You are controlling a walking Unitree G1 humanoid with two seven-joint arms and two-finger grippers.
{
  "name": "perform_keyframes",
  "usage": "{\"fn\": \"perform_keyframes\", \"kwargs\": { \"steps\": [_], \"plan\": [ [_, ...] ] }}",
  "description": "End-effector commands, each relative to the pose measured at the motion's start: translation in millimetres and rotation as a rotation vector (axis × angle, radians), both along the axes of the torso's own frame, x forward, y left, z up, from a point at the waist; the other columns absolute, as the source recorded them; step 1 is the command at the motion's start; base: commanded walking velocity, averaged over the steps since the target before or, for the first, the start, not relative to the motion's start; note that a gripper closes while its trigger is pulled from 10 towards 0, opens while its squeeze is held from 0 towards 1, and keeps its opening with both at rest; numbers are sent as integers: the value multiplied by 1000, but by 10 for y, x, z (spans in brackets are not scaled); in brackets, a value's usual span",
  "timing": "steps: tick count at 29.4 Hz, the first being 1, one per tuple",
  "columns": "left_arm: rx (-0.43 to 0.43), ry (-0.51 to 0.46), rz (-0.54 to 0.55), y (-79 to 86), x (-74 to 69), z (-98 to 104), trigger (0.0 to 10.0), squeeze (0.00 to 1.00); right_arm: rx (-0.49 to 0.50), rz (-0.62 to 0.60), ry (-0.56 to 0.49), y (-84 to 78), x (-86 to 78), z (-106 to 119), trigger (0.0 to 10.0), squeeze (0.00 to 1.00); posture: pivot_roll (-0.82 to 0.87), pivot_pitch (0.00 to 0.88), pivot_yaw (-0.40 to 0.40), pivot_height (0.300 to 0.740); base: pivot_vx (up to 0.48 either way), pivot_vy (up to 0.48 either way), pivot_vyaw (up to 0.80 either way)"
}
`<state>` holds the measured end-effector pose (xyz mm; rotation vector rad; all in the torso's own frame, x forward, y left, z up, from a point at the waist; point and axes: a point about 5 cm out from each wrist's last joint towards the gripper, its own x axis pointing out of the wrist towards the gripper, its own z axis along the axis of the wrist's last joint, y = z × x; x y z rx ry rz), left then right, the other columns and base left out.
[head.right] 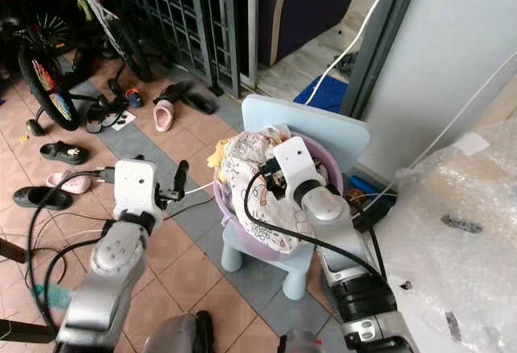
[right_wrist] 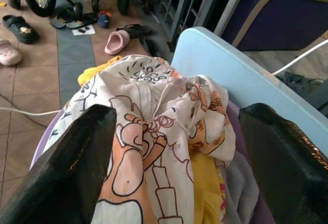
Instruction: Clothes washing
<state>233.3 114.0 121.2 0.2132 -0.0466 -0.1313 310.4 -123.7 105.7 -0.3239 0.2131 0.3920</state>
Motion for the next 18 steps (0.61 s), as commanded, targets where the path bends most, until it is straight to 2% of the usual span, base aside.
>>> {"fn": "perform_keyframes", "kwargs": {
  "steps": [1, 2, 3, 4, 5, 7, 9, 11, 13, 14, 15, 16, 18],
  "plan": [
    [45, -56, 3, 15, -77, 78, 10000, 0, 7, 26, 8, 35, 5, -14, 10000, 1000, 7, 70, 31, 740, 0, 0, 0],
    [81, -63, 6, 47, -80, 64, 10000, 0, 9, 26, 11, 33, 7, -15, 10000, 851, 11, 73, 29, 740, 0, 0, 0],
    [153, -82, 2, 106, -77, 49, 10000, 0, 22, 41, 21, 44, 8, -11, 10000, 278, 18, 81, 22, 740, 0, 0, 0],
    [181, -89, -4, 133, -76, 48, 10000, 0, 31, 54, 27, 58, 9, -7, 10000, 278, 18, 81, 22, 740, 0, 0, 0],
    [168, -70, 3, 159, -68, 29, 10000, 0, 30, 82, 32, 89, 5, -9, 10000, 0, 19, 89, 20, 740, 0, 0, 0],
    [147, -38, 15, 195, -73, -3, 10000, 0, 24, 137, 49, 148, -13, -27, 10000, 0, 19, 97, 21, 740, 0, 0, 0],
    [126, -9, 25, 214, -108, -19, 10000, 0, 9, 252, 144, 265, -81, -153, 10000, 0, 20, 111, 19, 740, 0, 0, 0],
    [86, 13, 49, 214, -120, -16, 10000, 0, 8, 270, 183, 319, -88, -251, 10000, 0, 24, 131, 13, 740, 0, 0, 0],
    [86, 10, 52, 201, -121, -7, 10000, 0, -8, 269, 235, 347, -92, -372, 10000, 0, 40, 146, 6, 740, 0, 0, 0],
    [86, 8, 52, 194, -124, -3, 10000, 0, -19, 271, 251, 365, -93, -424, 5804, 0, 43, 148, 4, 740, 0, 0, 0],
    [84, 7, 52, 188, -126, 0, 10000, 0, -27, 274, 259, 375, -94, -454, 5804, 0, 50, 152, -1, 740, 0, 0, 0],
    [57, 44, 76, 196, -156, -30, 10000, 0, -62, 258, 282, 386, -84, -546, 0, 0, 58, 157, -8, 740, 0, 0, 0],
    [17, 101, 100, 227, -189, -89, 10000, 0, -98, 236, 284, 379, -63, -595, 0, 0, 66, 162, -16, 740, 0, 0, 0]
  ]
}}
